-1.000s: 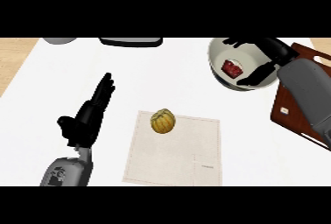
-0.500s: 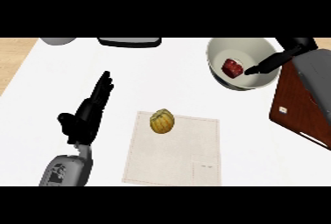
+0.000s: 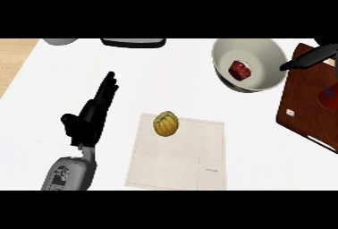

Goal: Pick the cupcake from the placemat and place it in the bowl

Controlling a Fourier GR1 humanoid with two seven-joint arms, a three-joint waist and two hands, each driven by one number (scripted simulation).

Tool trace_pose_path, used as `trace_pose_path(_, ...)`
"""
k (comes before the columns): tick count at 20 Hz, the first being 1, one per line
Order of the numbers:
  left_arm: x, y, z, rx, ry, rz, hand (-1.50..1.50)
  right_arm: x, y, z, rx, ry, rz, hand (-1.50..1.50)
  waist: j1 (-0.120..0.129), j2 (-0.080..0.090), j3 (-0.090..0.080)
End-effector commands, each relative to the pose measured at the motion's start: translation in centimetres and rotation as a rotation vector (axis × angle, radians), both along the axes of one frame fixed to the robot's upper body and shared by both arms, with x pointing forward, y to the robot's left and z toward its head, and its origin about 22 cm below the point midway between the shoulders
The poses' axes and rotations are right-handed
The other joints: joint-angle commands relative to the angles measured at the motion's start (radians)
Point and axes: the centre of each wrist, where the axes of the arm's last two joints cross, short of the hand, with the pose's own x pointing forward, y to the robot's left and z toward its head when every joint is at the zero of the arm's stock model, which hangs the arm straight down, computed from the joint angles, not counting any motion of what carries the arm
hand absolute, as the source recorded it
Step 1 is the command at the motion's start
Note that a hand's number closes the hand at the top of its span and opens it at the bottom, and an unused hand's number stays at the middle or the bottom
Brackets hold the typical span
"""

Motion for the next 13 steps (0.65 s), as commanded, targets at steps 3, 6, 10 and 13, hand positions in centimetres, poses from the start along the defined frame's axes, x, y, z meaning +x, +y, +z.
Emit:
trace_pose_path(3, -0.8, 0.5, -0.2, -0.008, 0.001, -0.005, 0.00, -1.6, -3.2, -1.0, 0.112, 0.054, 0.128, -1.50, 0.004, -0.001, 0.001)
trace_pose_path(6, -0.9, -0.2, -0.5, -0.005, -0.011, -0.007, 0.00, -2.1, -4.5, 0.1, 0.137, 0.054, 0.138, -1.50, 0.006, 0.003, 0.002)
trace_pose_path(10, 0.1, 1.3, 0.7, 0.000, -0.022, -0.004, 0.00, -2.7, -5.2, -0.8, 0.104, 0.072, 0.169, -1.50, 0.005, 0.005, 0.003)
trace_pose_path(13, -0.6, -0.1, 0.1, -0.006, -0.006, 0.000, 0.00, -3.9, -6.4, -2.4, 0.098, 0.076, 0.161, -1.50, 0.002, 0.004, 0.004)
